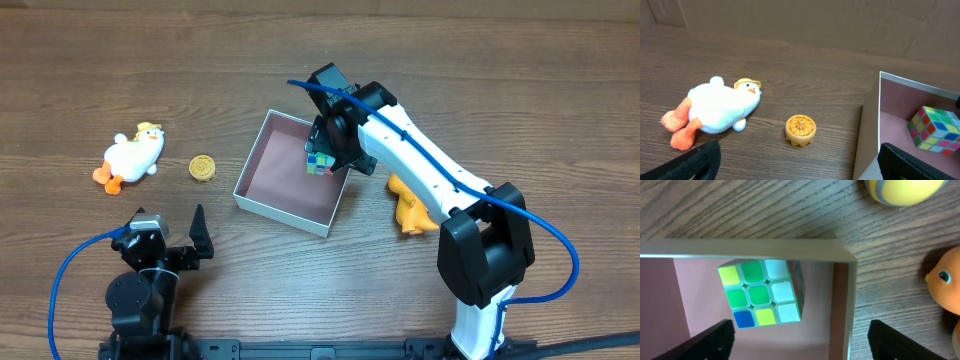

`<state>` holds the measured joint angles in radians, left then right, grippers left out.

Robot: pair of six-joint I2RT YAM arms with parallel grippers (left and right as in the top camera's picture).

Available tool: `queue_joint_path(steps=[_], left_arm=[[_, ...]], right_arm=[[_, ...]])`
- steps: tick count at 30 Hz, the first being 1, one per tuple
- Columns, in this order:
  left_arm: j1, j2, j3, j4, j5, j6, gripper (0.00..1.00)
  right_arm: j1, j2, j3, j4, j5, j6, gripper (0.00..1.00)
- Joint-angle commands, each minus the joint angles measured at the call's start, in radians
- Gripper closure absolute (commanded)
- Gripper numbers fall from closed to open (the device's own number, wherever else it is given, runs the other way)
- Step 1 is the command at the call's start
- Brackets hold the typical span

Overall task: Pack container
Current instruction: 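Lower the cube into the box's right side and open right gripper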

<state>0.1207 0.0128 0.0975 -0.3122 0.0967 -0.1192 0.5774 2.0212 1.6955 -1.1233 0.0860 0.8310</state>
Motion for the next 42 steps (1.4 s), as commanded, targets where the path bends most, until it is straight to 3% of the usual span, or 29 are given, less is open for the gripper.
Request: queue_joint_path(steps=[1,12,20,27,31,38,42], left_arm=[[0.011,-0.008,-0.003,0.002,0.0,0.023,0.0],[0.011,-0.008,-0.003,0.002,0.0,0.023,0.0],[0.011,-0.008,-0.003,0.002,0.0,0.023,0.0],[0.011,-0.008,-0.003,0.002,0.0,0.023,0.0],[0.011,-0.008,-0.003,0.002,0.0,0.023,0.0],[0.011,-0.008,-0.003,0.002,0.0,0.023,0.0],[0.011,-0.008,-0.003,0.002,0.0,0.023,0.0]], right_arm=[[0.003,0.001,0.002,0.01,0.002,-0.078,0.0],[0.006,-0.08,0.065,-0.024,0.006,-0.247,0.0],[0.067,-0.129,0.177,0.0,-0.118,-0.445,0.0],[0.08,-0.04,0.176,0.024,-0.178,-0.448,0.01],[0.08,0.019,0.176,0.046,-0.224,-0.473,0.25],[0.082,0.093,0.175,0.09,-0.241,-0.473,0.55],[0.082,0.134,0.174,0.098,-0.241,-0.473,0.55]])
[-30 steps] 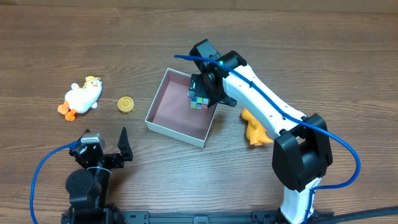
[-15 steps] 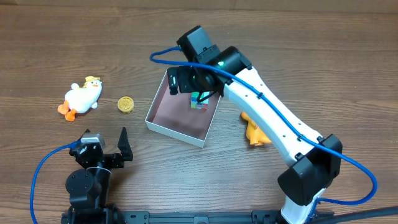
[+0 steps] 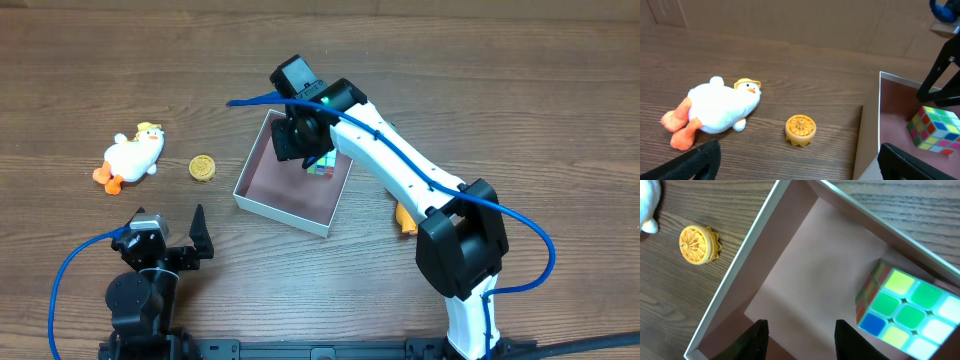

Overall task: Pack container
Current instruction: 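Lower the cube into the box's right side and open right gripper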

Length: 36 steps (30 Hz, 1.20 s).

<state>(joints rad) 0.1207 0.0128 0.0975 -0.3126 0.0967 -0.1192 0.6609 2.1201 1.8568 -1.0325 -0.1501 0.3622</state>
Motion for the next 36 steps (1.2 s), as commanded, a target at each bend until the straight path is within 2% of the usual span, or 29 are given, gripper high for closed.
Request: queue_joint_path(steps=[1,10,22,36], left_arm=[[0.011,-0.008,-0.003,0.003,0.0,0.023,0.0],[0.011,-0.008,-0.003,0.003,0.0,0.023,0.0],[0.011,-0.008,-0.003,0.002,0.0,0.023,0.0],[0.011,-0.008,-0.003,0.002,0.0,0.023,0.0]], right_arm=[[-0.002,0.043,0.011,0.006,-0.005,-0.004,0.56],[-0.012,0.115,0.008,-0.011,0.018,-0.004,0.64],[-0.057,0.115,0.008,-0.077,0.071,-0.004,0.65],[-0.057,0.115,0.008,-0.014,0.125,-0.05,0.65]])
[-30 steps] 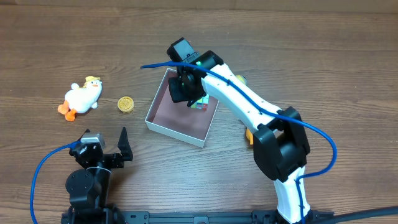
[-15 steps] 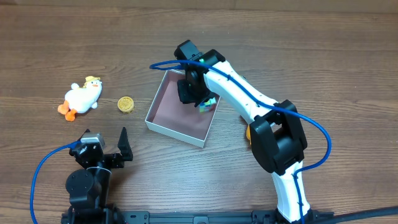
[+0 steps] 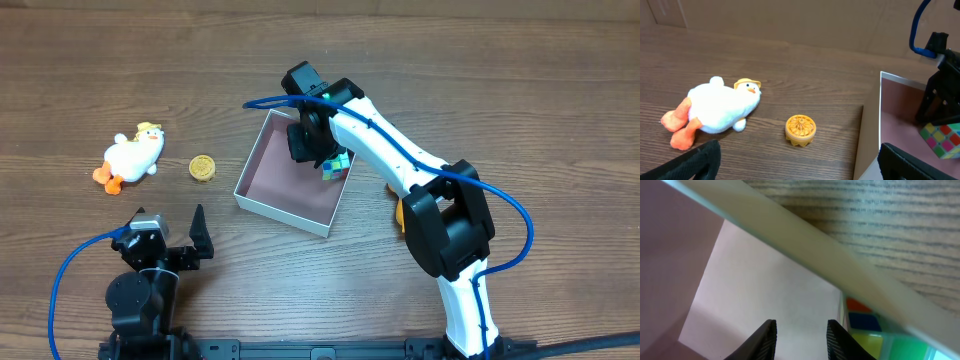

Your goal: Pack container

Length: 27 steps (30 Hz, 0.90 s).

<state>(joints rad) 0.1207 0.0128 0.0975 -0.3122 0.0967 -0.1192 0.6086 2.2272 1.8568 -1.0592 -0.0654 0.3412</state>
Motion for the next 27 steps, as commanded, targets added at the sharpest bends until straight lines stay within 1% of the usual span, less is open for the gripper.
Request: queue_joint_path(steps=[1,10,13,15,19,21,22,23,27], left_arm=[[0.011,-0.008,-0.003,0.002,0.0,0.023,0.0],[0.011,-0.008,-0.003,0.002,0.0,0.023,0.0],[0.011,-0.008,-0.003,0.002,0.0,0.023,0.0],[0.011,-0.008,-0.003,0.002,0.0,0.023,0.0],[0.011,-0.008,-0.003,0.002,0.0,0.023,0.0],[0.011,-0.008,-0.003,0.002,0.0,0.023,0.0],[0.011,-0.008,-0.003,0.002,0.0,0.023,0.0],[0.011,-0.008,-0.003,0.002,0.0,0.023,0.0],[0.011,-0.008,-0.003,0.002,0.0,0.023,0.0]], right_arm=[[-0.005,0.008,0.008,0.013,0.051,-0.029,0.65],[-0.025,0.008,0.008,-0.008,0.114,-0.058,0.66],[-0.035,0.008,0.008,-0.022,0.117,-0.058,0.66],[-0.04,0.008,0.008,-0.031,0.117,-0.058,0.69],[-0.043,0.008,0.008,-0.038,0.117,-0.058,0.68],[-0.042,0.008,0.008,-0.034,0.1,-0.063,0.56],[-0.037,0.008,0.008,-0.033,0.077,-0.084,0.53],[-0.03,0.008,0.008,-0.03,0.055,-0.093,0.5],[0.01,0.008,0.008,-0.015,0.011,-0.115,0.45]])
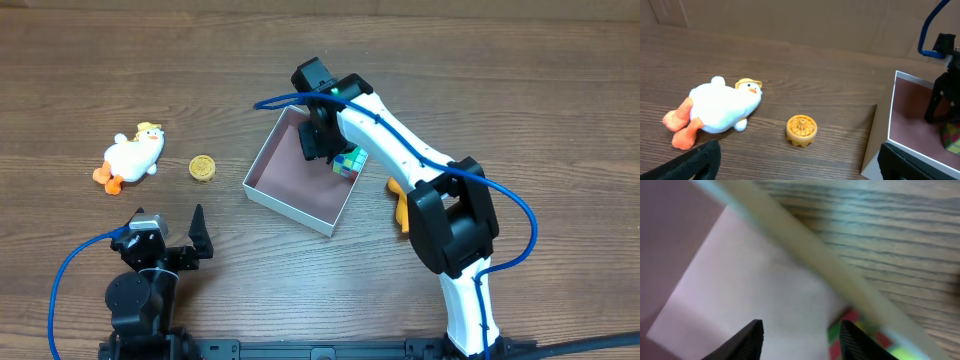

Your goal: Pack container

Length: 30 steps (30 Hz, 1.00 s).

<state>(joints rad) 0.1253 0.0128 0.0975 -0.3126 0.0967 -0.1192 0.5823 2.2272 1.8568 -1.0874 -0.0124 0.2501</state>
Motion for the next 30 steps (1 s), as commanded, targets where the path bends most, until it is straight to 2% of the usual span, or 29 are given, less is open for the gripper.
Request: queue_joint_path(steps=[1,8,30], left_arm=[[0.006,-0.008,-0.003,0.003,0.0,0.023,0.0],[0.006,-0.008,-0.003,0.002,0.0,0.023,0.0],[0.006,-0.008,-0.003,0.002,0.0,0.023,0.0]], right_arm=[[0.048,0.008,0.008,0.016,-0.05,-0.04,0.44],[0.124,0.008,0.008,0.031,-0.14,-0.095,0.42],[0.272,0.008,0.008,-0.056,-0.154,-0.098,0.43]])
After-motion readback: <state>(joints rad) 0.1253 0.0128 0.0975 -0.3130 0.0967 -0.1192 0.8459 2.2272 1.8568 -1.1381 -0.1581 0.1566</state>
